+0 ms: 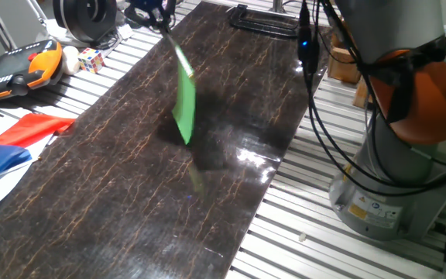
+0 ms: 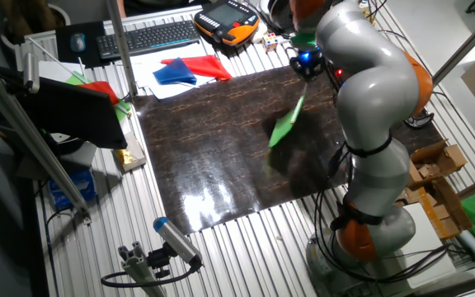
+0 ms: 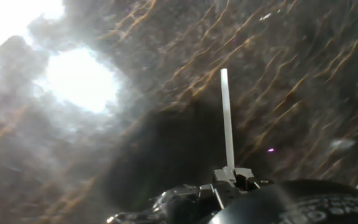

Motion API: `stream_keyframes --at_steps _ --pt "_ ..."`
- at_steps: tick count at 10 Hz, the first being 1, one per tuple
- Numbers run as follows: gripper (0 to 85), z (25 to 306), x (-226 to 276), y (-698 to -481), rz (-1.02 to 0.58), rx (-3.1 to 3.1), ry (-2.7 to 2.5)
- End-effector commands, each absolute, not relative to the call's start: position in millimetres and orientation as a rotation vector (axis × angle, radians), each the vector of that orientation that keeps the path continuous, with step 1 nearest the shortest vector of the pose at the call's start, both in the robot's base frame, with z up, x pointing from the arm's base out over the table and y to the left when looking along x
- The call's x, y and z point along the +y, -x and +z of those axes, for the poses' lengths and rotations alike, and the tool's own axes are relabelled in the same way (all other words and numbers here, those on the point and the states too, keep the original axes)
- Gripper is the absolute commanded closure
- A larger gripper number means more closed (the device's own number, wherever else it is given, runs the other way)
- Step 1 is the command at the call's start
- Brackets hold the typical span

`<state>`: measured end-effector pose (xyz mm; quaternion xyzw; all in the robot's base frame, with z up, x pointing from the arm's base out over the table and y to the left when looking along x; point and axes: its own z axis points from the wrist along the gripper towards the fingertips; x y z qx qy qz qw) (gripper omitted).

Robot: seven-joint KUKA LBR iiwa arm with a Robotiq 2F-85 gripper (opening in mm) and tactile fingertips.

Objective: Wave the flag

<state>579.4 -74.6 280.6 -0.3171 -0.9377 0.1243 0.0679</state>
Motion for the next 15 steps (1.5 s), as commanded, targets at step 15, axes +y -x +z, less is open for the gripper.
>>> stream_keyframes --at_steps 15 --pt "84.3 279 -59 -559 0.655 -2.991 0.132"
